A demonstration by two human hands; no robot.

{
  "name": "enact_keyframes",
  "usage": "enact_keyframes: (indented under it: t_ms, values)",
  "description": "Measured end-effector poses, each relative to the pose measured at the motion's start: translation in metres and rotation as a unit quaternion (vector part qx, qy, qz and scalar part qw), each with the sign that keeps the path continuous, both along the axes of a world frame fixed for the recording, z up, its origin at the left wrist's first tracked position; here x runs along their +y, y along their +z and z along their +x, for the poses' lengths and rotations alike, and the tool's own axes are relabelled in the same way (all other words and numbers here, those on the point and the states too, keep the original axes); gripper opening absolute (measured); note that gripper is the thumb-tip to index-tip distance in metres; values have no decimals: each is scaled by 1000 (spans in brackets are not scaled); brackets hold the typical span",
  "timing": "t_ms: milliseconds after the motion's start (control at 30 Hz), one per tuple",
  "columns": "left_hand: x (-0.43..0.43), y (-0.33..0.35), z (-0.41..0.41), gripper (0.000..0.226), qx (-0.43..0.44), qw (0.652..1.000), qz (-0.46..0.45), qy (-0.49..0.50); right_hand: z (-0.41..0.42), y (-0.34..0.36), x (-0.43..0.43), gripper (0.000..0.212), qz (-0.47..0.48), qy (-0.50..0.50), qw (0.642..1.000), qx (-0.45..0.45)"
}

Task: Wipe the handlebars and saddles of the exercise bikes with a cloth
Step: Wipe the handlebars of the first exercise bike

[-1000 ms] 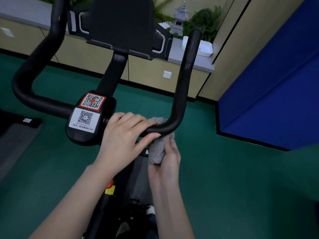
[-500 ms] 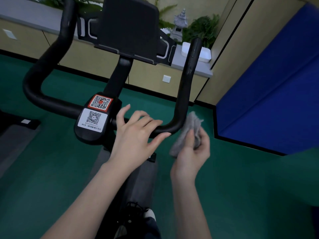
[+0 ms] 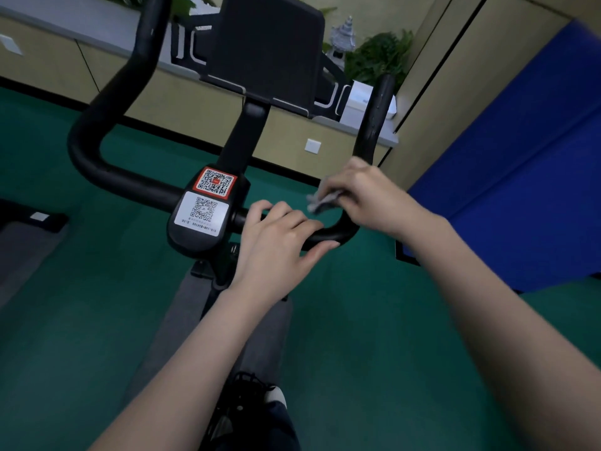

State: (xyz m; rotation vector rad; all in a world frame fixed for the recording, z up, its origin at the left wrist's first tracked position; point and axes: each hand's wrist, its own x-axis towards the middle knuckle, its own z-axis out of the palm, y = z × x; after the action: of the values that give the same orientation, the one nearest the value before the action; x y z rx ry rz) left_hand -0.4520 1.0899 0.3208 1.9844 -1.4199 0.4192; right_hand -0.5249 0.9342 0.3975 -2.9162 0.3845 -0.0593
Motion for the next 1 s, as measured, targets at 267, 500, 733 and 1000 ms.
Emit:
enact_keyframes:
  t_ms: [267, 500, 733, 1000]
  values:
    - [1, 0, 1, 39, 13, 1000, 10, -4, 13, 13, -2, 25, -40, 32, 995, 83]
    - [2, 3, -1, 42, 15, 1000, 27, 1, 13, 19, -12, 25, -44, 28, 995, 84]
    - [-24, 25, -16, 70, 82, 990, 79, 79, 20, 21, -46, 26, -52, 48, 997, 29]
    - [-49, 21, -33, 48, 89, 989, 79, 91, -21, -36, -35, 32, 110, -64, 933, -335]
